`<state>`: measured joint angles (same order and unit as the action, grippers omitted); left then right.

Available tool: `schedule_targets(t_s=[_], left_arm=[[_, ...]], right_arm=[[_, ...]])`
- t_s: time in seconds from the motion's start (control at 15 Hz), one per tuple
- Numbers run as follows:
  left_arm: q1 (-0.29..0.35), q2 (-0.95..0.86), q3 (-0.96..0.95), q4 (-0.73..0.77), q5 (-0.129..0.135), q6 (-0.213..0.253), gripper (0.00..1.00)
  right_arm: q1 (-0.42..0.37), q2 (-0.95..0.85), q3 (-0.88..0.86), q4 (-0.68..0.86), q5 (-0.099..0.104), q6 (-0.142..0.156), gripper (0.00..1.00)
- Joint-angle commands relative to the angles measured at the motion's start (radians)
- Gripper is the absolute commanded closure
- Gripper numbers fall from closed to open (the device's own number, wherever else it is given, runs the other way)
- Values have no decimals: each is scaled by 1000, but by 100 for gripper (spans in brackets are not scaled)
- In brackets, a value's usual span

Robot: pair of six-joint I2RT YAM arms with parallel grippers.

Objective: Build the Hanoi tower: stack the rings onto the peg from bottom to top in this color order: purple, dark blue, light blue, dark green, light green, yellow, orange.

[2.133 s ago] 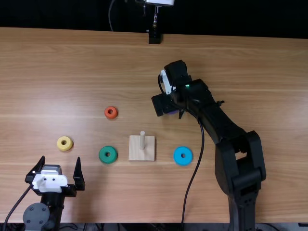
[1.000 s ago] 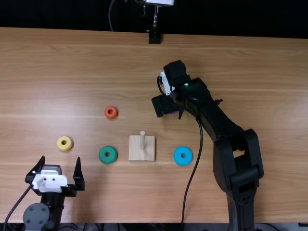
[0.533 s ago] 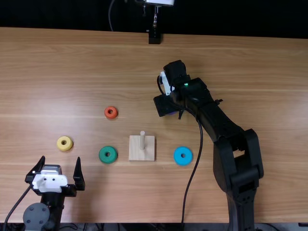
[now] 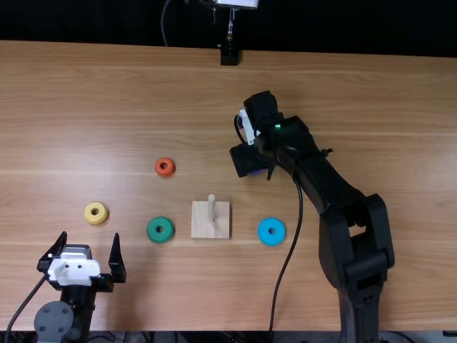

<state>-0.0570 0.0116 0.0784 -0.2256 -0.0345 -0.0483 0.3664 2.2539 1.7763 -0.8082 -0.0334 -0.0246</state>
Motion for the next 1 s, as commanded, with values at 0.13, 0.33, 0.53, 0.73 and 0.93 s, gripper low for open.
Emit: schedule_targets(t_s=[0.13, 0.33, 0.53, 0.73, 0.93], left_arm=[[8, -12, -49, -17, -4, 15, 0], [8, -12, -49, -17, -4, 15, 0], [8, -12, -49, -17, -4, 15, 0], [8, -12, -49, -17, -4, 15, 0], [8, -12, -49, -17, -4, 15, 0]], right_arm=[[9, -194, -35, -65, -9, 1, 100], [17, -323, -92, -73, -9, 6, 100], [57, -404, -100, -77, -9, 3, 100], [111, -478, -87, -159, -9, 1, 100], [166, -524, -84, -235, -9, -9, 100]])
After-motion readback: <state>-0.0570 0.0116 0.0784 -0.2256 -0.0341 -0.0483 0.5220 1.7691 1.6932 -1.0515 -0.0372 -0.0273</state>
